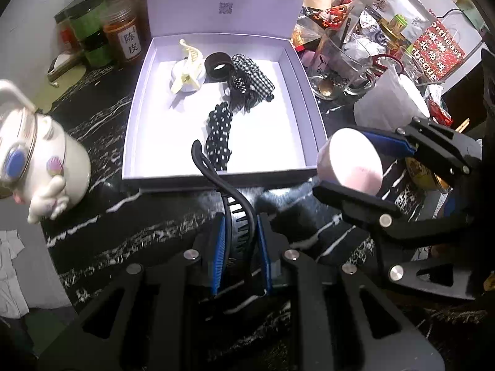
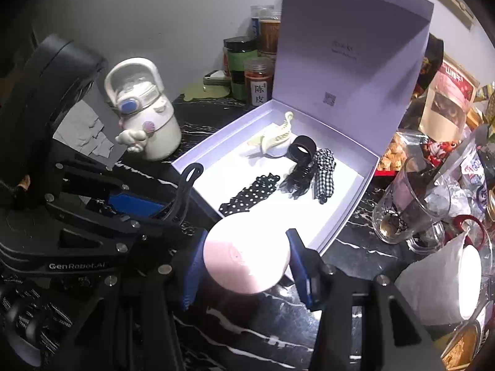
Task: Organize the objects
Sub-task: 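Carry the black claw clip with the left tool toward the box while the right tool carries the pink jar, then lower the black claw clip into the box with the left tool while the right tool lowers the pink jar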
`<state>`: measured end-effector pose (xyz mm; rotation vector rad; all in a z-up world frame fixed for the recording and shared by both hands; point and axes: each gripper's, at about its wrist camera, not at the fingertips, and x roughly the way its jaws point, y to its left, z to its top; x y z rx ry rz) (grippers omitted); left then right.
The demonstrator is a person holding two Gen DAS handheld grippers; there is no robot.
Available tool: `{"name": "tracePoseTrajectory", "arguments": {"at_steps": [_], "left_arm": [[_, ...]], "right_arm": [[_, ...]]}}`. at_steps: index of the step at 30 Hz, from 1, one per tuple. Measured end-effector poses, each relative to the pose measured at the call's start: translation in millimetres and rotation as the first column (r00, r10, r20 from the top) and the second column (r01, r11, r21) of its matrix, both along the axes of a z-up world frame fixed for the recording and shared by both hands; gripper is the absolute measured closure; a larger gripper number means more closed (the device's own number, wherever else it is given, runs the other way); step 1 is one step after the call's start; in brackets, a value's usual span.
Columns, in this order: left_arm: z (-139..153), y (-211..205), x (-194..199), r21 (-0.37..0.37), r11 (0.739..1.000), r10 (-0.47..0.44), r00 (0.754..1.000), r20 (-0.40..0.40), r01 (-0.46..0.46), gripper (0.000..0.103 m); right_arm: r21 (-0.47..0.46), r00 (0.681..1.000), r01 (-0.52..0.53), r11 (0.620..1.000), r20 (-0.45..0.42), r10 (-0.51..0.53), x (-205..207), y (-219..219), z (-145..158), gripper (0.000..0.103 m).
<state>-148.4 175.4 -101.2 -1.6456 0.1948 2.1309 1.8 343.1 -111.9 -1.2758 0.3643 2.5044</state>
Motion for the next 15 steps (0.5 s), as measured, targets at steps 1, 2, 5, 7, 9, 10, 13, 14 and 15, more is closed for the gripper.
{"name": "tracePoseTrajectory", "arguments": {"at_steps": [1, 2, 5, 7, 9, 10, 13, 14, 15], "left_arm": [[-0.8, 1.8, -3.6, -0.001, 1.0, -0.003, 1.0, 0.0, 0.003, 0.084], [-1.7, 3.5, -7.0, -0.002, 1.0, -0.008, 1.0, 0.001, 0.008, 0.084], [-4.0, 8.9, -17.6, -0.014, 1.0, -0.021, 1.0, -0.005, 0.021, 0.084], [-5.7, 10.8, -23.5, -0.015, 1.0, -0.025, 1.0, -0.004, 0.025, 0.084], [-7.8, 13.1, -30.3, -0.017, 0.999, -0.03, 1.0, -0.002, 0.03, 0.084], [-8.7, 13.8, -33.0, -0.018, 0.999, -0.031, 1.0, -0.001, 0.031, 0.084], [-10.7, 17.3, -41.8, -0.028, 0.999, -0.042, 0.999, -0.008, 0.042, 0.084], [-11.4, 18.4, -45.3, -0.032, 0.998, -0.045, 0.999, -0.013, 0.045, 0.084], [-11.9, 19.0, -47.7, -0.032, 0.998, -0.047, 0.999, -0.015, 0.046, 0.084]], "right_arm": [[-0.003, 1.0, 0.003, 1.0, 0.002, -0.003, -1.0, 2.9, -1.4, 0.051], [-0.008, 1.0, 0.006, 1.0, 0.004, -0.006, -2.3, 6.5, -3.3, 0.051], [-0.017, 1.0, 0.012, 1.0, 0.008, -0.012, -6.2, 15.8, -7.8, 0.051], [-0.022, 1.0, 0.016, 1.0, 0.01, -0.015, -8.7, 21.3, -10.4, 0.051], [-0.029, 1.0, 0.02, 0.999, 0.014, -0.02, -11.8, 27.1, -13.7, 0.051], [-0.031, 1.0, 0.022, 0.999, 0.016, -0.021, -13.4, 29.5, -14.9, 0.051], [-0.039, 1.0, 0.023, 0.999, 0.019, -0.022, -18.9, 37.4, -18.3, 0.051], [-0.041, 1.0, 0.022, 0.999, 0.021, -0.021, -21.3, 40.4, -19.9, 0.051], [-0.042, 1.0, 0.02, 0.999, 0.023, -0.019, -23.1, 42.6, -21.4, 0.051]]}}
